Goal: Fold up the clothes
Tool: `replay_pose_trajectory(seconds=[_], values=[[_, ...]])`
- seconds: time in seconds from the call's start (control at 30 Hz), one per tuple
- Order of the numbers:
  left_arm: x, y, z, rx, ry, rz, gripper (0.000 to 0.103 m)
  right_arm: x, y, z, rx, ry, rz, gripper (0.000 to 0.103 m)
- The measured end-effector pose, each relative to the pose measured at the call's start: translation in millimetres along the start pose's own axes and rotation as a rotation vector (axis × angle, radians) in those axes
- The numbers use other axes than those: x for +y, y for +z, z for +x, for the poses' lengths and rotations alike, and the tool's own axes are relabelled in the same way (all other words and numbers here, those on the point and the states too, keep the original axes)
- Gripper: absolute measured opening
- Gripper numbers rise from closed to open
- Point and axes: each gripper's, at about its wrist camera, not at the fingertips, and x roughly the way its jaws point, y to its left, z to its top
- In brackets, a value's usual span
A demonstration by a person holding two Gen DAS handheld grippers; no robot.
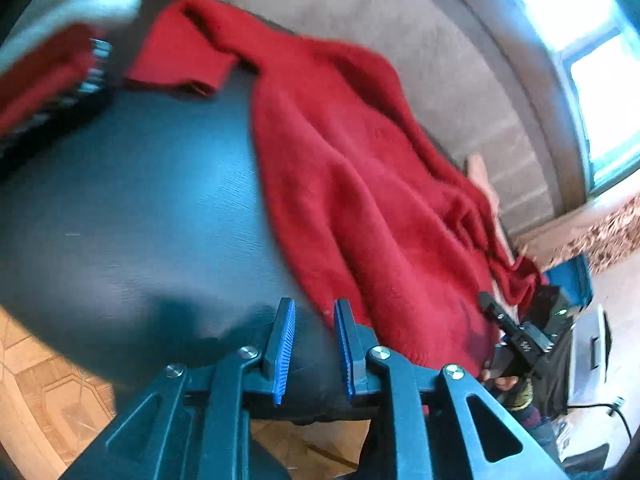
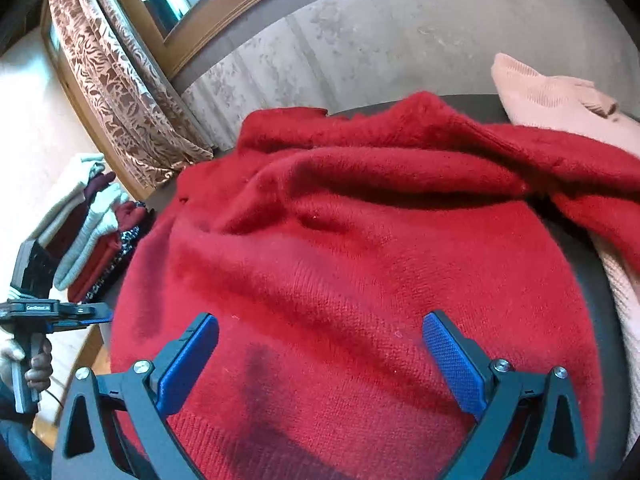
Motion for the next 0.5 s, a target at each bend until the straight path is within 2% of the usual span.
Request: replay_pose_trajectory(seconds=[0.03,0.1,0.27,0.33,0.37,0.4,0.5], values=[[-4.2,1.8,8.5,0.016,0.006,-0.002,0.019,-0.1,0.4,0.3,0.000,-0.003,-0.004,0.103],[-9.7,3.5,18.4,0.031,-0.034,-0.007,0.028,-0.8,1.5,1.5,-0.003,-0.002,-0.007,0.103],[-12.0,6.8,30.4,-0.012,-0.100,-0.038,0.040,-5.7,3.1,2.5,-0.011,0.022,0.006,0.103],[-11.5,8.5,33.7,-0.008,-0.093,-0.041,0.035,-7.3,3.5,2.1,-0.014,0.032,0.014,0.103],[-10.5,9.8,33.9,0.002,-0.066,-0.046,0.012,-7.6,3.5,2.0,-0.015,0.035,0.016,0.103],[-9.0,11.1,33.8,0.011,-0.037,-0.050,0.007,-7.9,3.6,1.8,-0.015,0.038,0.019,0.103],[0.5,17.3,16.4,-0.008,-0.044,-0.085,0.006,-7.9,4.6,2.4,-0.010,0.040,0.022,0.103]])
